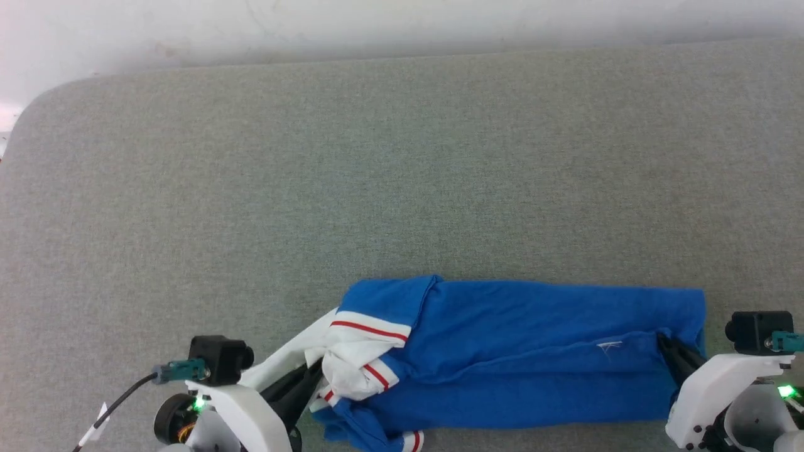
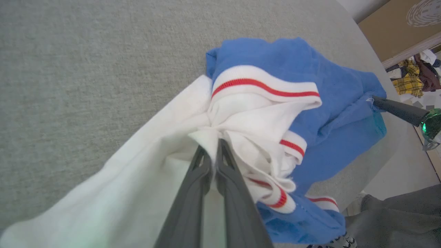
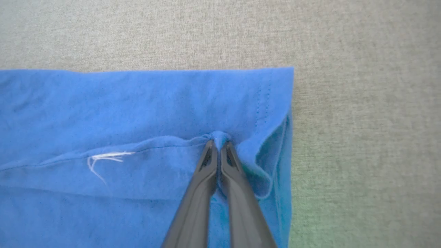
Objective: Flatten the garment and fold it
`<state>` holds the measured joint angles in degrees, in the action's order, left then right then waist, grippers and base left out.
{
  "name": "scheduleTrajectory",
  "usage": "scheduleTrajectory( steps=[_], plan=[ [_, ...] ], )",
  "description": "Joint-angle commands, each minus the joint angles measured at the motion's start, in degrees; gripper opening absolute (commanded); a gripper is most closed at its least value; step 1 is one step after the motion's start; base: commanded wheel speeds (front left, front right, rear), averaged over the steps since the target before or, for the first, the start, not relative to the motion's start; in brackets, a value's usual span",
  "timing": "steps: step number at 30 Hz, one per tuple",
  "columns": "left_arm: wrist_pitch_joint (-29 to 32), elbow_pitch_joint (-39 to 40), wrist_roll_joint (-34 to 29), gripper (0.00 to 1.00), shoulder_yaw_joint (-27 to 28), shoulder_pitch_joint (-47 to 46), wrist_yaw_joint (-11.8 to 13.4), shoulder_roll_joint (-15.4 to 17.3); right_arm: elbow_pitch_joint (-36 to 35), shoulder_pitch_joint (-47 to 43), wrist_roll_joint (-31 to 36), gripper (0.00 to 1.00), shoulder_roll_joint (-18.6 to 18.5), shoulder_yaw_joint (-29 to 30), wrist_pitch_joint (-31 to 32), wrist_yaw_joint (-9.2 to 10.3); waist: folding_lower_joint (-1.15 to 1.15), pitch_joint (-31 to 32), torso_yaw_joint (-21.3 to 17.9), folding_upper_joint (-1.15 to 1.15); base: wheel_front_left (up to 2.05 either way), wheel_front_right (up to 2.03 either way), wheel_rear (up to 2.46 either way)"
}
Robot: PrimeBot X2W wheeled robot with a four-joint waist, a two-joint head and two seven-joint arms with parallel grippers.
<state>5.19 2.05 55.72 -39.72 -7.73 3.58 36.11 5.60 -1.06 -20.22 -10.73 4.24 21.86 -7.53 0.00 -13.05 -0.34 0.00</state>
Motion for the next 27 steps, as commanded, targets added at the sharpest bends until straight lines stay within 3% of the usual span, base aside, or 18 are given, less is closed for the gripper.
scheduleTrajectory(
  steps=[1,5,11,15,19,23,27],
  plan=[
    [-1.6,-0.5,0.3,1.00,0.6,-1.0,-0.5,-0.9,0.5,0.6,0.1,1.00,0.0,0.0,-0.6,0.04,0.00,0.2,-0.1,0.00,0.00,0.00,0.00],
    [-6.6,0.1,0.3,1.00,3.2,-0.4,0.4,-1.9,-1.3,-0.3,-1.5,1.00,0.1,0.5,-0.9,0.04,0.00,0.9,-0.2,0.00,0.00,0.00,0.00],
    [-16.9,4.8,-2.0,1.00,9.4,2.8,5.4,-2.1,-8.6,-3.6,-3.5,1.00,0.2,3.7,0.4,0.04,0.00,2.2,-0.2,0.00,0.00,0.00,0.00],
    [-19.9,8.4,-8.7,1.00,14.7,5.4,10.2,-3.0,-12.0,-5.3,-2.1,1.00,1.6,6.9,1.0,0.04,0.00,3.0,0.2,0.00,0.00,0.00,0.00],
    [-20.2,13.0,-20.2,1.00,21.8,8.7,13.5,-6.3,-12.4,-6.6,0.2,1.00,3.1,9.6,2.0,0.04,0.00,3.8,1.0,0.00,0.00,0.00,0.00],
    [-20.2,14.5,-30.4,1.00,24.9,13.1,14.0,-9.4,-10.8,-7.2,2.3,1.00,4.3,11.6,2.5,0.04,0.00,4.4,2.0,0.00,0.00,0.00,0.00],
    [-20.2,13.4,-33.9,1.00,26.1,16.3,12.2,-12.5,-7.4,-6.8,3.6,1.00,5.0,12.9,2.6,0.04,0.00,4.8,3.2,0.00,0.00,0.00,0.00]
  ],
)
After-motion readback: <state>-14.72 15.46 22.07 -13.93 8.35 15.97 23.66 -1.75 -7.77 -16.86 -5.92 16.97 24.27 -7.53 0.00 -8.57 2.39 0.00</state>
